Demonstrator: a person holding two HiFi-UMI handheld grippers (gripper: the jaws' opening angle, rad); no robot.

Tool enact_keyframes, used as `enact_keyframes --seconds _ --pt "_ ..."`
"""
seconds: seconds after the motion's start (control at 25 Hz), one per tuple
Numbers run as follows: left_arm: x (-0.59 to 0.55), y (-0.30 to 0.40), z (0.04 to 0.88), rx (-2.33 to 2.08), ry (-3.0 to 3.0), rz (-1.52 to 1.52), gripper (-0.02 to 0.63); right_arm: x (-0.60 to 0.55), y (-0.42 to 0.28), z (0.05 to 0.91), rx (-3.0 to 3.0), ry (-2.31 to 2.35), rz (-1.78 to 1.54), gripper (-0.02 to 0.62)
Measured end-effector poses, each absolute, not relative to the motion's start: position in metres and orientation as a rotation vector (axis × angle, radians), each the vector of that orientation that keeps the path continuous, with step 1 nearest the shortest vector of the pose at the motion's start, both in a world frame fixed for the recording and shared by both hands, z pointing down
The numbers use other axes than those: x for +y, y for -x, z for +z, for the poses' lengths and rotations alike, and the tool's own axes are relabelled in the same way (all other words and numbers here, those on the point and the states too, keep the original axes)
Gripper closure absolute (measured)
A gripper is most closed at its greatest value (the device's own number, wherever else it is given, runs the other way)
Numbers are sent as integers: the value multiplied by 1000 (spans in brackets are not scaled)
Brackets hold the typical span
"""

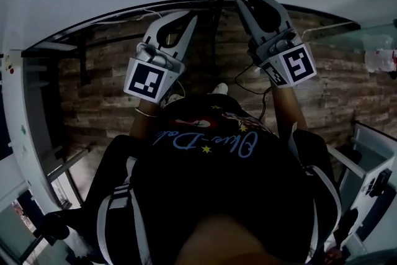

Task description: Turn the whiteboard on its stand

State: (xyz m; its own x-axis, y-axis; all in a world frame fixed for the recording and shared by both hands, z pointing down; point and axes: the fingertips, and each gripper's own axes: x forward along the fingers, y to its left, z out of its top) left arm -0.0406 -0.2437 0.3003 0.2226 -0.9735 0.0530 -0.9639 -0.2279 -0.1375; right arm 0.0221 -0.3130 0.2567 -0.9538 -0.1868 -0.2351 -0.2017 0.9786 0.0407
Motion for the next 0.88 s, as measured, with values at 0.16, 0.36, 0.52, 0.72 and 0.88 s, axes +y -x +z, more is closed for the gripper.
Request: enact_keyframes --seconds 0.16,0.36,0.52,0.72,0.88 --pt "-246 41 301 1956 2365 -217 583 -319 -11 259 2914 211 90 509" --pt "-246 40 306 2005 2348 -198 575 -332 0 263 2932 163 82 481" --pt "-249 43 312 2022 2352 -200 575 -344 10 264 2934 165 75 468" --pt "-263 46 312 2001 2364 -160 574 -358 27 267 2962 163 92 451" --pt "-273 47 306 1978 2373 -140 566 -372 33 269 2973 181 62 420"
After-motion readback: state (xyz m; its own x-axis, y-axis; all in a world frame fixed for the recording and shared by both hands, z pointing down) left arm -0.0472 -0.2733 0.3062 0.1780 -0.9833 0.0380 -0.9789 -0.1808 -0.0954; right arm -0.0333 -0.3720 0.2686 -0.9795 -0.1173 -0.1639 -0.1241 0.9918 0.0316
